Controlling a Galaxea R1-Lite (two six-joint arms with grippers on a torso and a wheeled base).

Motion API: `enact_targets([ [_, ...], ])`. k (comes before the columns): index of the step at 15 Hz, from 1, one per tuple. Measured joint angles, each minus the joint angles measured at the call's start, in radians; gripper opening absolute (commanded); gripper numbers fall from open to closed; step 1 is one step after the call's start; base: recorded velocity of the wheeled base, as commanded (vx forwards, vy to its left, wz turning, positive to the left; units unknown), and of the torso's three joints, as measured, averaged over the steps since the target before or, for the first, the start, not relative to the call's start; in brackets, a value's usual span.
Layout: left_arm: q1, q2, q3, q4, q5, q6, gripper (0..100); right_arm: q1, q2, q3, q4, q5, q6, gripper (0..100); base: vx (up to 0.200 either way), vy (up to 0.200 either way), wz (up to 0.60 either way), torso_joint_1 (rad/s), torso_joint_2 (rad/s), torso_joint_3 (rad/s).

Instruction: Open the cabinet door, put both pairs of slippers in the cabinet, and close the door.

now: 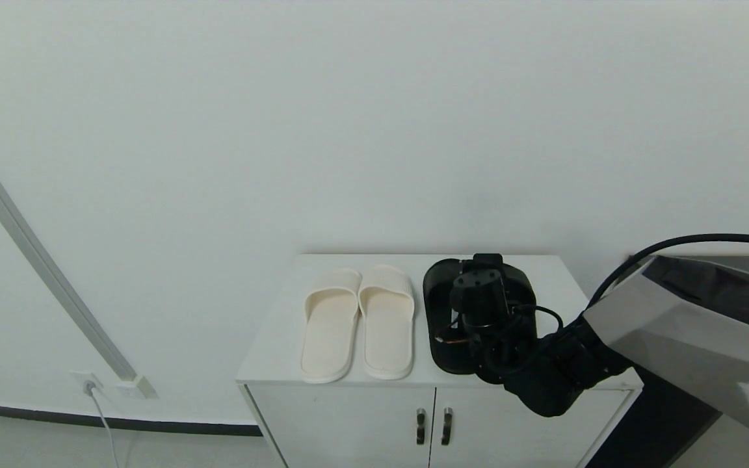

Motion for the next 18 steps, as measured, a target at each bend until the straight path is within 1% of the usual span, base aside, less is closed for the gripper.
enact_targets([
  [2, 0.0, 0.0, 0.0, 0.0, 0.0, 0.0, 0, 0.0, -0.053, 0.03, -0.015, 0.025, -0.021, 0, 0.0, 0.0, 0.0, 0.0, 0.0, 0.0],
  [4, 0.0, 0.0, 0.0, 0.0, 0.0, 0.0, 0, 0.0, -0.13, 0.097, -0.043, 0.102, -0.058, 0, 0.0, 0.0, 0.0, 0.0, 0.0, 0.0],
  [6, 0.0, 0.0, 0.0, 0.0, 0.0, 0.001, 0, 0.001, -0.221, 0.183, -0.066, 0.214, -0.088, 0, 0.0, 0.0, 0.0, 0.0, 0.0, 0.0],
  [9, 0.0, 0.0, 0.0, 0.0, 0.0, 0.001, 0, 0.006, -0.37, 0.306, -0.067, 0.425, -0.107, 0, 0.0, 0.0, 0.0, 0.0, 0.0, 0.0],
  [10, 0.0, 0.0, 0.0, 0.0, 0.0, 0.0, 0, 0.007, -0.42, 0.345, -0.061, 0.494, -0.112, 0, 0.0, 0.0, 0.0, 0.0, 0.0, 0.0],
  [12, 0.0, 0.0, 0.0, 0.0, 0.0, 0.0, 0, 0.018, -0.507, 0.403, -0.008, 0.595, -0.116, 0, 0.0, 0.0, 0.0, 0.0, 0.0, 0.0],
  [14, 0.0, 0.0, 0.0, 0.0, 0.0, 0.001, 0, 0.049, -0.587, 0.431, 0.086, 0.633, -0.117, 0, 0.0, 0.0, 0.0, 0.0, 0.0, 0.0],
  [18, 0.0, 0.0, 0.0, 0.0, 0.0, 0.0, 0, 0.07, -0.644, 0.442, 0.093, 0.657, -0.116, 0, 0.0, 0.0, 0.0, 0.0, 0.0, 0.0],
])
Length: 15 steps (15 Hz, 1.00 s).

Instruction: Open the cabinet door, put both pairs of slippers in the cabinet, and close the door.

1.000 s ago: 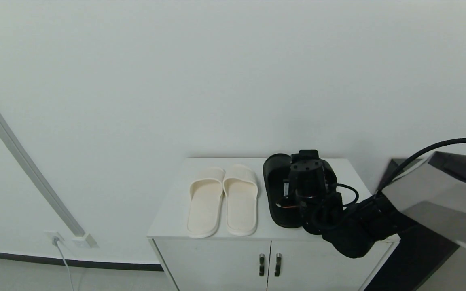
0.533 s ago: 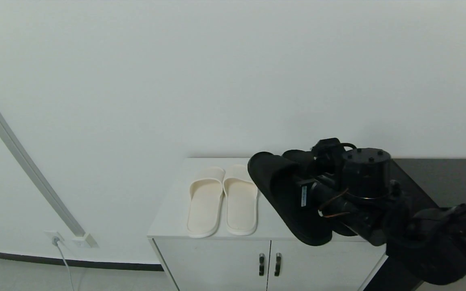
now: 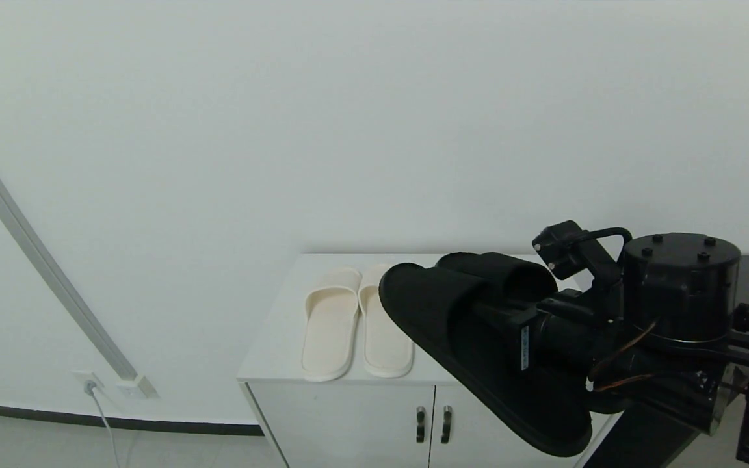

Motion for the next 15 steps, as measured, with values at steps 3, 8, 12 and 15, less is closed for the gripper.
enact_targets([
  [3, 0.0, 0.0, 0.0, 0.0, 0.0, 0.0, 0, 0.005, -0.009, 0.001, 0.0, 0.0, 0.0, 0, 0.0, 0.0, 0.0, 0.0, 0.0, 0.0],
  [8, 0.0, 0.0, 0.0, 0.0, 0.0, -0.001, 0, 0.011, -0.012, 0.014, 0.001, -0.001, 0.001, 0, -0.2, 0.0, 0.0, 0.0, 0.0, 0.0],
  [12, 0.0, 0.0, 0.0, -0.001, 0.0, -0.001, 0, 0.01, -0.014, 0.017, -0.001, -0.005, 0.0, 0, -0.2, 0.0, 0.0, -0.002, -0.01, 0.006],
  [15, 0.0, 0.0, 0.0, 0.0, 0.0, -0.001, 0, 0.012, -0.014, 0.023, 0.0, -0.005, 0.0, 0, -0.067, 0.0, 0.0, -0.001, 0.0, 0.001],
])
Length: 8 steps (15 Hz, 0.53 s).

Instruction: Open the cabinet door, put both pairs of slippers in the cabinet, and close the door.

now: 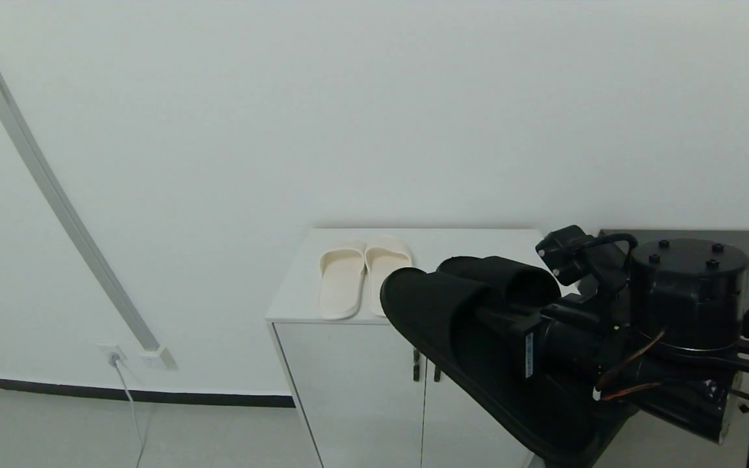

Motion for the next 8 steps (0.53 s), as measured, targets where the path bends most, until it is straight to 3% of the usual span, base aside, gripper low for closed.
enact_targets([
  [8, 0.0, 0.0, 0.0, 0.0, 0.0, 0.0, 0, -0.001, -0.006, 0.029, -0.005, -0.001, -0.008, 0, 0.0, 0.0, 0.0, 0.0, 0.0, 0.0],
])
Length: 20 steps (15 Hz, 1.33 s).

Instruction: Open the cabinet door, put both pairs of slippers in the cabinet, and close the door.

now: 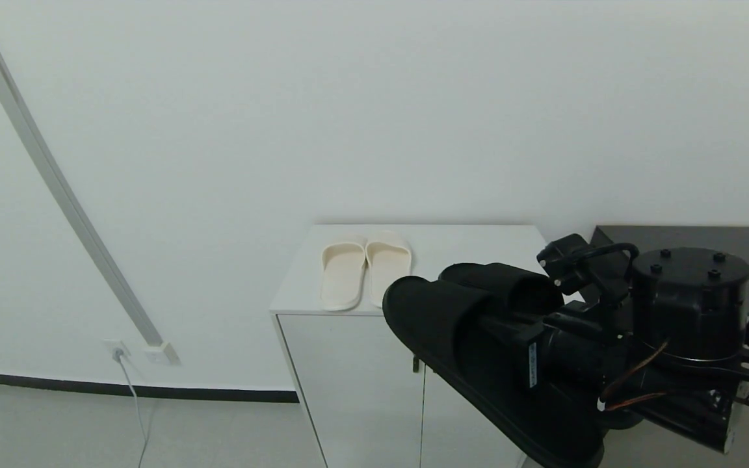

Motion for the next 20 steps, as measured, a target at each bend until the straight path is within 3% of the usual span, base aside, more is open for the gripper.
enact_targets([
  [9, 0.0, 0.0, 0.0, 0.0, 0.0, 0.0, 0, 0.0, -0.001, 0.016, 0.0, -0.001, -0.02, 0, 0.0, 0.0, 0.0, -0.006, 0.01, 0.009],
  [19, 0.0, 0.0, 0.0, 0.0, 0.0, 0.002, 0, 0.0, -0.002, 0.024, -0.002, -0.002, -0.041, 0, 0.0, 0.0, 0.0, -0.154, 0.36, 0.198],
  [20, 0.0, 0.0, 0.0, 0.0, 0.0, 0.002, 100, 0.0, -0.002, 0.024, -0.002, -0.002, -0.041, 0, 0.0, 0.0, 0.0, -0.173, 0.4, 0.227],
])
